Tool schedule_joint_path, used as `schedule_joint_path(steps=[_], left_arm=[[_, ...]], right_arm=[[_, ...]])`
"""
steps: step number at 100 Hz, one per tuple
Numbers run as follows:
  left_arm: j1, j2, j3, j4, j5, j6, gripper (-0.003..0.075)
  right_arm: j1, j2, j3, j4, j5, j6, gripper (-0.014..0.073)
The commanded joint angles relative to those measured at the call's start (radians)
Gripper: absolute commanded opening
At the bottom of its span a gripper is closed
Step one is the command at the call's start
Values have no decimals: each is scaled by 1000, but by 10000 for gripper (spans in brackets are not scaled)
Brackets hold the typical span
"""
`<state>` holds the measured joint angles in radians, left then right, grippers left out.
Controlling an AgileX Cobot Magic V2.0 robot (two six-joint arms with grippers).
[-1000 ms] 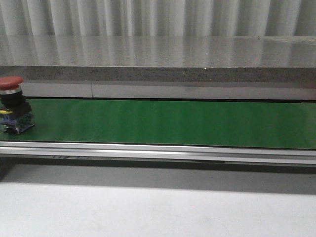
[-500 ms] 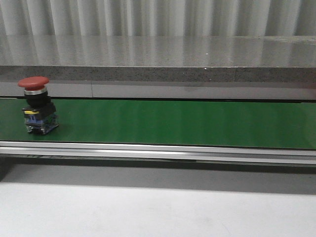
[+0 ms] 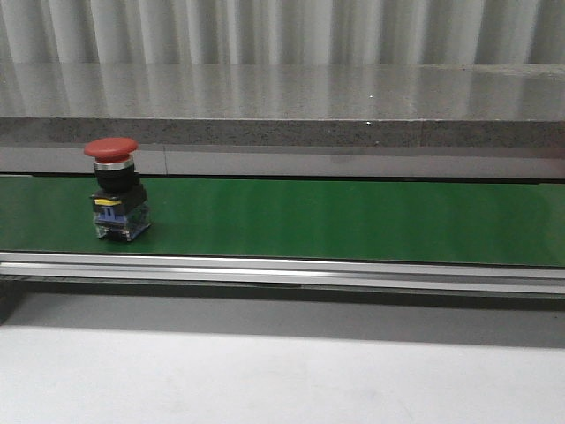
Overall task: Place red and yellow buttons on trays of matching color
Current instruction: 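Grasp a yellow button from the pile with the left gripper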
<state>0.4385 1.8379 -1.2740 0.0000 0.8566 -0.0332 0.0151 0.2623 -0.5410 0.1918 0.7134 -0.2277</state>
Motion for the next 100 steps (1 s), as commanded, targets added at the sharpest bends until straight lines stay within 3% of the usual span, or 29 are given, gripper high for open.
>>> schedule_joint_path(steps=[1,25,46,75,100], left_arm=[[1,-94,-29,0,-21,-10,135],[-24,-273,-7,0,-28,11,135],[-138,-384,50,0,-53,11,135],[-340,-379,60,0,-51,11,135],[-386,-304,60,-27,-49,11,137]], right_arm=[[0,8,-24,5,-66,-9,-65],[0,8,-24,5,-66,-9,-65],[0,8,-24,5,-66,-9,-65],[0,8,-24,5,-66,-9,-65],[0,8,-24,5,-66,-9,-65]])
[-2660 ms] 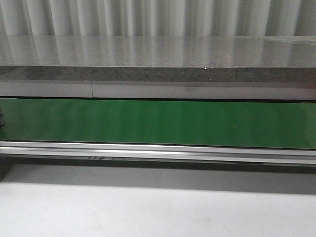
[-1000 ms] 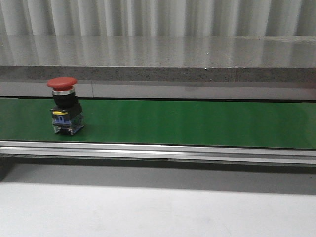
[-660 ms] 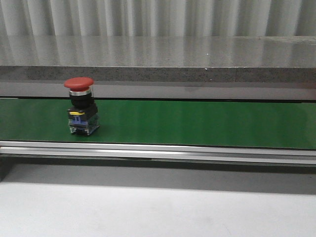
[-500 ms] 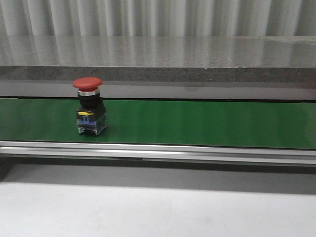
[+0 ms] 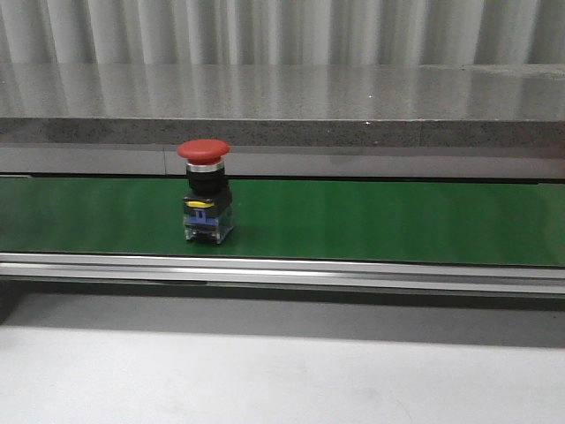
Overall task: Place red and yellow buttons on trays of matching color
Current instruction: 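Grasp a yellow button from the pile with the left gripper, then set the yellow button on the green belt and open the left gripper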
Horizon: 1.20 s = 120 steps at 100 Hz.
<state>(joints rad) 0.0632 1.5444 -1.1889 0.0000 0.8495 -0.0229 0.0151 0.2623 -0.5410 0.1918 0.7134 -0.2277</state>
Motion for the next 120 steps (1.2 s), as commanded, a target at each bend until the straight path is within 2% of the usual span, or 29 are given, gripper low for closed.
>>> schedule_joint_path(steps=[1,8,13,18,23,30,35,41,55,67,74,92,120], left_arm=[[-10,-10,-26,-31,-42,1,137],[-10,4,-26,-33,-42,1,155],[-10,6,-26,-33,-42,1,211],[-10,6,-26,-41,-42,1,309],[-10,6,-26,-55,-44,1,451],[-10,6,-26,-62,-51,1,600],[-10,4,-26,-66,-62,1,647],[-19,-1,-26,-66,-72,5,650],[-78,-54,-7,-66,-141,61,600],[-145,-144,63,-66,-258,71,483],[-182,-205,113,-66,-320,71,370],[-249,-351,234,-68,-386,72,-18],[-312,-595,426,-79,-451,72,-20]], right_arm=[[0,8,-24,5,-66,-9,-65],[0,8,-24,5,-66,-9,-65],[0,8,-24,5,-66,-9,-65],[0,8,-24,5,-66,-9,-65],[0,8,-24,5,-66,-9,-65],[0,8,-24,5,-66,-9,-65],[0,8,-24,5,-66,-9,-65],[0,8,-24,5,-66,-9,-65],[0,8,-24,5,-66,-9,-65],[0,8,-24,5,-66,-9,-65],[0,8,-24,5,-66,-9,-65],[0,8,-24,5,-66,-9,-65],[0,8,-24,5,-66,-9,-65]])
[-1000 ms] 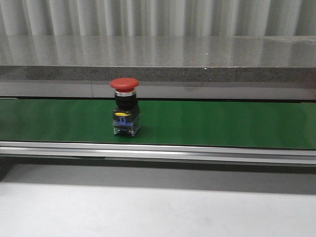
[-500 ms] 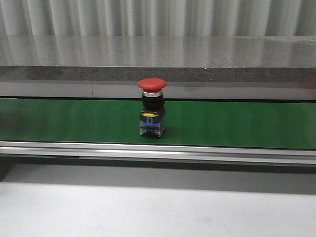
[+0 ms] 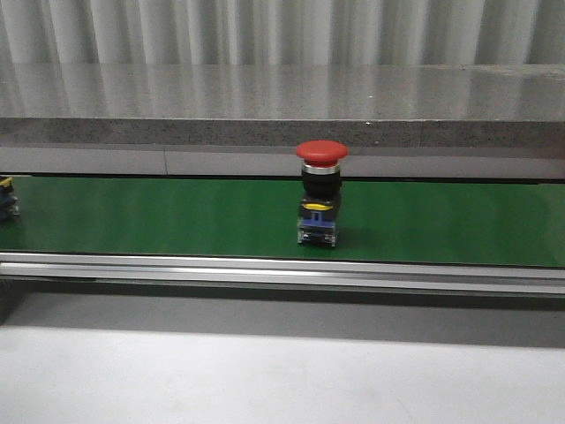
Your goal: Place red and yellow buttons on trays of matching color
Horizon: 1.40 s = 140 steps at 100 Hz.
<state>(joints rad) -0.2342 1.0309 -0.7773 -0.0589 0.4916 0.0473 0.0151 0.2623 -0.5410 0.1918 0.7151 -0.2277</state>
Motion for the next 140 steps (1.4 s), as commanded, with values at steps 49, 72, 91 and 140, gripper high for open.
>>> schedule_joint_path(steps=[49,72,91,140], left_arm=[[-15,-464,232,-45,-70,2,-20],[-15,-518,240,-45,-64,2,-20],[-15,-518,240,-45,-63,2,-20],[-15,-518,240,-45,-63,2,-20]], right_arm=[[1,30,-45,10,-60,-8,-65],[95,224,-150,10,0,-8,34],[137,449,-247,15,61,-8,500],[141,924,-465,113,249,-8,665]])
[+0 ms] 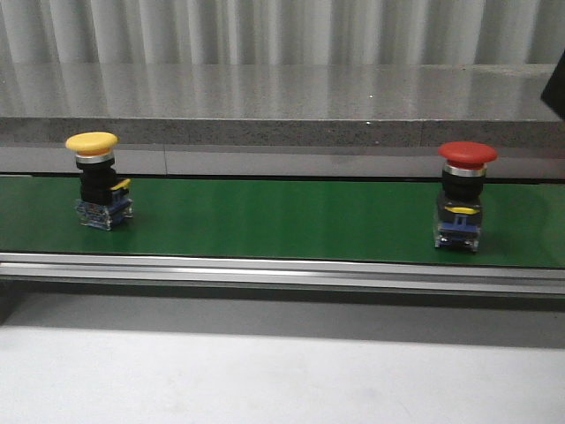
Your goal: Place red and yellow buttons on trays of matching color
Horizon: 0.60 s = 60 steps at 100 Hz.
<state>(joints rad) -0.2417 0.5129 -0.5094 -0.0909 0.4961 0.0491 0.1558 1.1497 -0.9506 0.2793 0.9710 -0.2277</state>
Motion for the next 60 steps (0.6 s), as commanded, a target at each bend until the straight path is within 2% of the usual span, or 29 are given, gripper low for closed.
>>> schedule_joint_path(steps=[1,12,27,37,44,50,51,56,60], left_arm=[[-7,0,-27,-13,-68,0,-20],[-7,0,-27,-13,-68,0,-20],[-7,0,-27,-13,-68,0,-20],[-7,0,-27,-13,-68,0,-20],[-7,0,-27,-13,-68,0,-20],[-7,0,-27,-13,-68,0,-20],[-7,0,-27,-13,-68,0,-20],[-7,0,-27,-13,-68,0,-20],[-7,0,-27,-13,-68,0,-20]], right_arm=[[0,47,-57,25,-7,-8,665],[0,119,-80,25,-27,-8,665],[-1,206,-101,1,-123,-8,664],[-1,254,-122,-38,-156,-8,605],[-1,281,-131,-54,-174,-8,493],[-2,298,-132,-57,-191,-8,333],[-2,299,-132,-57,-191,-8,333],[-3,306,-132,-57,-197,-8,203],[-3,307,-132,-57,-206,-8,134]])
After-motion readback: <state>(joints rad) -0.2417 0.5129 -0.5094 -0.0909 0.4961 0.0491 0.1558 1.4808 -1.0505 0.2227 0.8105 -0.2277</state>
